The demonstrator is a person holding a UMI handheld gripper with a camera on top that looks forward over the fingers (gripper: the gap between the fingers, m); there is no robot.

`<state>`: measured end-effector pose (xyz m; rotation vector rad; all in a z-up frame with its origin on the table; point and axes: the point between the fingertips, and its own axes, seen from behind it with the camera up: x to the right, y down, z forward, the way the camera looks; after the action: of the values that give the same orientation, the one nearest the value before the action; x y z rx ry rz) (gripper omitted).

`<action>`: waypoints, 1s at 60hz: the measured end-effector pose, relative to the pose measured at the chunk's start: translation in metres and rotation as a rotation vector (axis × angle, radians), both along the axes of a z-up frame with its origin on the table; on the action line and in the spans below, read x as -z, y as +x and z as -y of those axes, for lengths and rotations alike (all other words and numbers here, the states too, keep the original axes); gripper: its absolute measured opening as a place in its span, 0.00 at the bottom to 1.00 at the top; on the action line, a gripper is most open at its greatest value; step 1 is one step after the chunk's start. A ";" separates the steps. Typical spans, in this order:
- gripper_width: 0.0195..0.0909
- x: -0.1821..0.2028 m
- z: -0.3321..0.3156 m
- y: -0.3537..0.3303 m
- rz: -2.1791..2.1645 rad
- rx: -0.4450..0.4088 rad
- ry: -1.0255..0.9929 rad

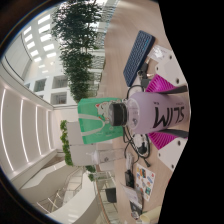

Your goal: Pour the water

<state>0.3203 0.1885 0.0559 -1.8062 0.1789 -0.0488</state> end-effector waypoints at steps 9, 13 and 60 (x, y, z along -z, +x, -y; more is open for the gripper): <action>0.34 -0.004 0.004 -0.005 -0.077 0.039 -0.055; 0.32 -0.035 0.010 -0.010 -0.053 0.044 -0.032; 0.32 -0.101 0.026 -0.330 2.282 -0.518 -0.309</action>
<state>-0.0092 0.1623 0.1571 -1.0263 -1.8941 -1.6477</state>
